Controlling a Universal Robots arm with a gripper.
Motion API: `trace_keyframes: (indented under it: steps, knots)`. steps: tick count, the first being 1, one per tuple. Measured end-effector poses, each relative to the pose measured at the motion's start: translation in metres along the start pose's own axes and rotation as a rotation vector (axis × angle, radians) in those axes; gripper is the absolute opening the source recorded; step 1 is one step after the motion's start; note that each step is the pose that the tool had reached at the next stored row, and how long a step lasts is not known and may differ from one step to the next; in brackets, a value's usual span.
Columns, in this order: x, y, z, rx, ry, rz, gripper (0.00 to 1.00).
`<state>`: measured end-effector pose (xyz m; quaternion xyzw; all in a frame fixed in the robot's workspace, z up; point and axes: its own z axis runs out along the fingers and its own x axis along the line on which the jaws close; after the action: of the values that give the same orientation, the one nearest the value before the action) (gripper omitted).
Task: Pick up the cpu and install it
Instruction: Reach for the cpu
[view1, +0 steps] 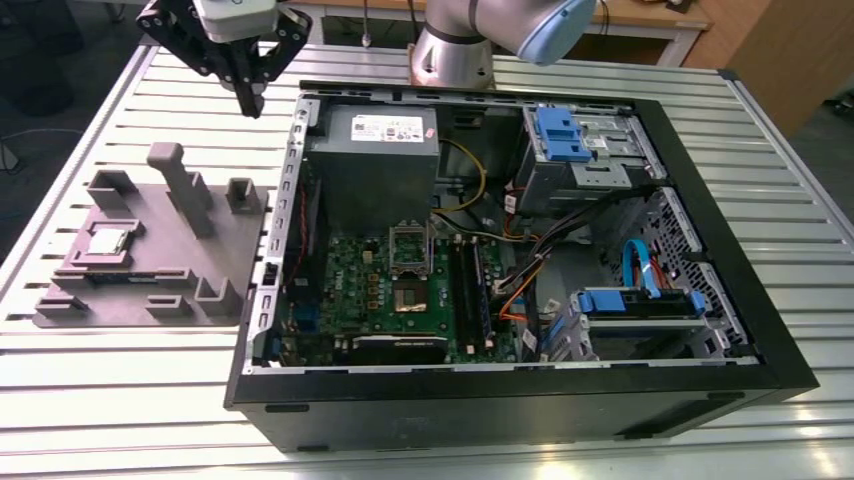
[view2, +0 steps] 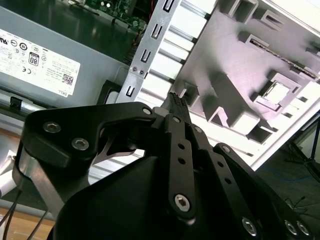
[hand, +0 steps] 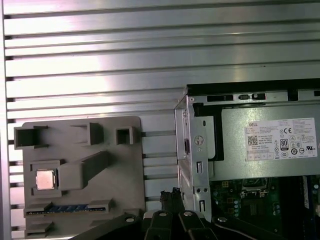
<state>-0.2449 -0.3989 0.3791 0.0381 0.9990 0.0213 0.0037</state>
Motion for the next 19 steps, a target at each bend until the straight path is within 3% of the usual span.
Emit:
trace_keyframes:
  steps: [19]
  knots:
    - [0.0037, -0.0003, 0.0010, 0.0004, 0.0052, 0.000, 0.11]
